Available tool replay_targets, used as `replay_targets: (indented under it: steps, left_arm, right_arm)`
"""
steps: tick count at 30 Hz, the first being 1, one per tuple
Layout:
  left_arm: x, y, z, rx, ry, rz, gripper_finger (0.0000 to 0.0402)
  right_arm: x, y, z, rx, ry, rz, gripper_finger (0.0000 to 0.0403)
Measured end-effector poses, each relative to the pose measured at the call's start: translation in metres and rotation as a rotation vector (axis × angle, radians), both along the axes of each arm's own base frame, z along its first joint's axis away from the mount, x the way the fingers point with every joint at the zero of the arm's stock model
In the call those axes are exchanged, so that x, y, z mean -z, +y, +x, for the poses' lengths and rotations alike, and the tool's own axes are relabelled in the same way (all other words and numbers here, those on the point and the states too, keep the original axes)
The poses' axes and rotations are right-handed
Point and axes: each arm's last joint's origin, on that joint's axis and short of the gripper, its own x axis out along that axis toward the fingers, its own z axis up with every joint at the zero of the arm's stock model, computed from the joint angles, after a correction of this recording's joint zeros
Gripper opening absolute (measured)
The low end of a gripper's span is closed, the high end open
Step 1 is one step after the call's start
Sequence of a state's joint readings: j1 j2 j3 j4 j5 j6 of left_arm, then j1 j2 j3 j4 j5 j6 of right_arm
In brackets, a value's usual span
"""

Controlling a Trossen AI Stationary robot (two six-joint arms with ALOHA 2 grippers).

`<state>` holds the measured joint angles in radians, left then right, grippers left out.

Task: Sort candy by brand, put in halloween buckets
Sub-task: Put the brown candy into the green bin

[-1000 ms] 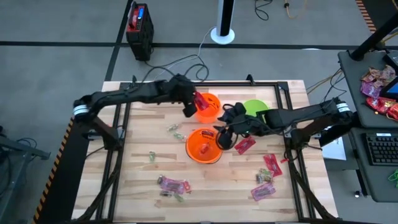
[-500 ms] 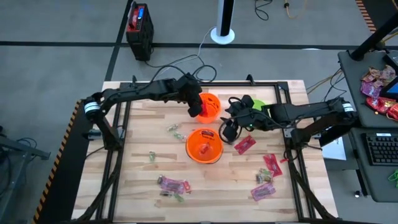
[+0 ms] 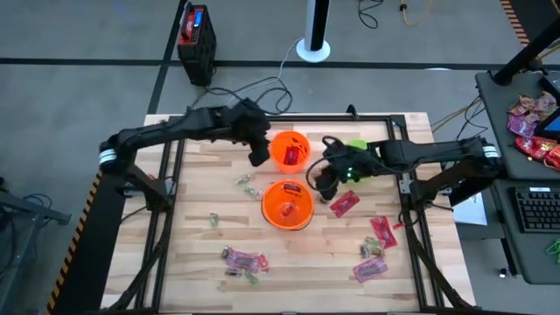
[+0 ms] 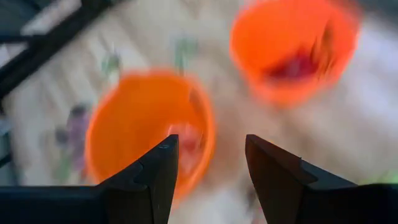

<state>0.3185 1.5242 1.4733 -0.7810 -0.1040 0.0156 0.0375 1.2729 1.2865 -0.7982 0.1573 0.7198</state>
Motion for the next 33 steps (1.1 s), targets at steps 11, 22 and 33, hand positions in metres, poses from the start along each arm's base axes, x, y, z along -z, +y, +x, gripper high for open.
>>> replay_targets:
  steps: [11, 22, 33]
  left_arm:
    - [-0.061, -0.055, -0.099, 0.155, -0.331, -0.106, 0.0123]
    - [-0.098, -0.083, -0.169, 0.099, -0.6, -0.134, 0.0123]
    - [-0.105, -0.082, -0.181, -0.001, -0.673, -0.115, 0.0124]
  right_arm:
    - [0.055, 0.058, -0.011, -0.381, 0.4, -0.136, 0.0178]
    - [0.115, 0.048, -0.039, -0.413, 0.278, -0.304, 0.0178]
    - [0.162, 0.046, -0.024, -0.338, 0.211, -0.415, 0.0178]
